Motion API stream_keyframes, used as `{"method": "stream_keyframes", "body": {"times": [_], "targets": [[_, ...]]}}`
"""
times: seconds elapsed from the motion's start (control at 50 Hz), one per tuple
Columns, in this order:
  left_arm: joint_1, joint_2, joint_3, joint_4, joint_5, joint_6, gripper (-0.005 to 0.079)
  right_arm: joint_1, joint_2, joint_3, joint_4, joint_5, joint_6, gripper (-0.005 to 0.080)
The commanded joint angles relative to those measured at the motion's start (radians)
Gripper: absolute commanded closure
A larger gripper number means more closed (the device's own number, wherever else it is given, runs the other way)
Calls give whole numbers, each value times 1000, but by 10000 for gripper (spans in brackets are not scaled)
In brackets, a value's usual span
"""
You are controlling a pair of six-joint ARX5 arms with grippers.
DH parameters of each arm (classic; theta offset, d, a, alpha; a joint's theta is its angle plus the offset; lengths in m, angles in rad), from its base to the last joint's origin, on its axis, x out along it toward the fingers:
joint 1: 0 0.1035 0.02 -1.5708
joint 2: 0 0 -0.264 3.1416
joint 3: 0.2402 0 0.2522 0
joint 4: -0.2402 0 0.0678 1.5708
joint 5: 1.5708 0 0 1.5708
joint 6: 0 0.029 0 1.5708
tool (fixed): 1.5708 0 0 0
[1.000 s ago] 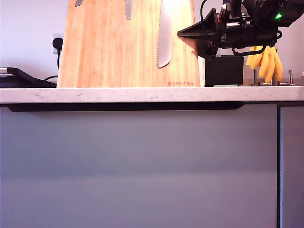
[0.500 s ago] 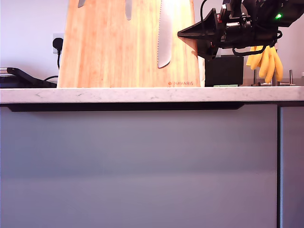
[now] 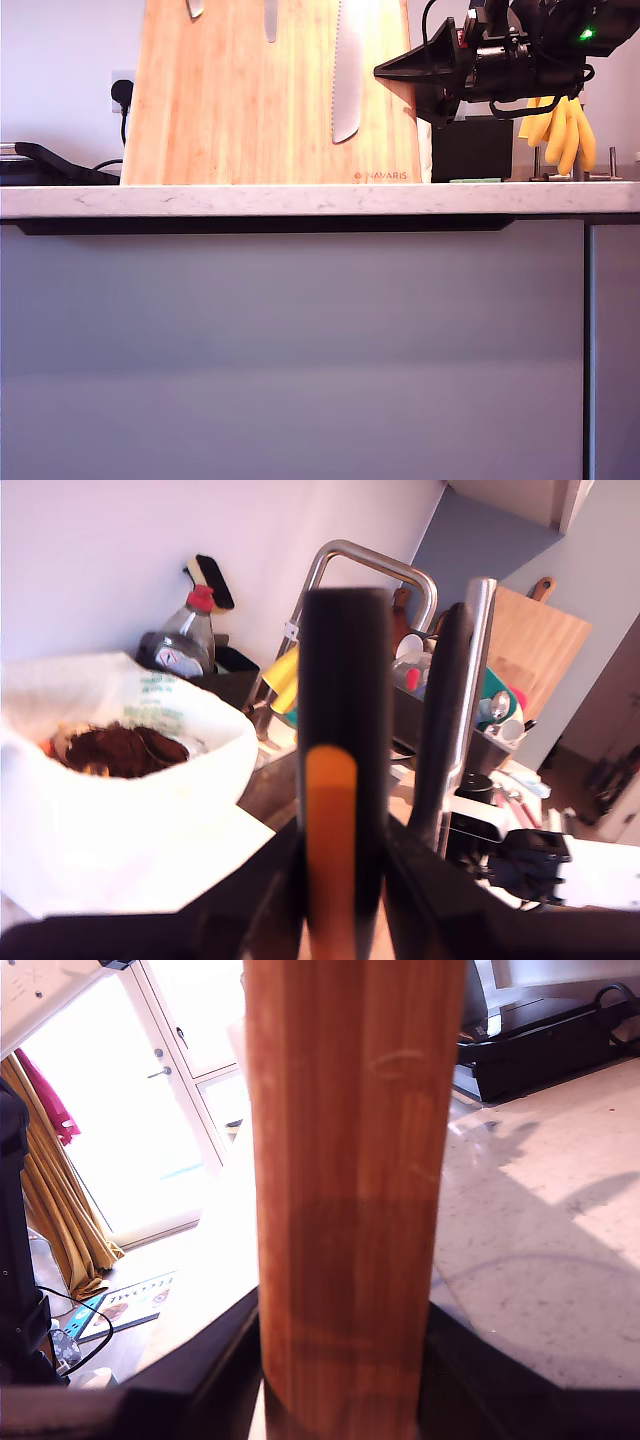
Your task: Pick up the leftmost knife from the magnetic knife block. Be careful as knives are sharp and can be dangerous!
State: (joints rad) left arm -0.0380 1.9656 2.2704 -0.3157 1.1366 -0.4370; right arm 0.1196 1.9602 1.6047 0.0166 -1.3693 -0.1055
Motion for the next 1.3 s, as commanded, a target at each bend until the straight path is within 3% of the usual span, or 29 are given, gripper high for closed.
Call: {"method": "stream_keyframes", "body": {"times": [0.0, 0.36, 0.6, 0.96, 1.28], "targets": [[-7, 15, 10, -15, 32, -25, 766, 10, 32, -24, 2, 26, -6, 763], [-6, 15, 10, -29, 62, -35, 766, 10, 32, -24, 2, 40, -7, 763], [11, 15, 10, -47, 158, -64, 766, 11, 32, -24, 2, 42, -7, 763], [81, 11, 10, -201, 256, -56, 766, 11, 32, -24, 2, 43, -7, 763], [154, -5, 10, -371, 271, 72, 766, 11, 32, -24, 6, 44, -8, 763]]}}
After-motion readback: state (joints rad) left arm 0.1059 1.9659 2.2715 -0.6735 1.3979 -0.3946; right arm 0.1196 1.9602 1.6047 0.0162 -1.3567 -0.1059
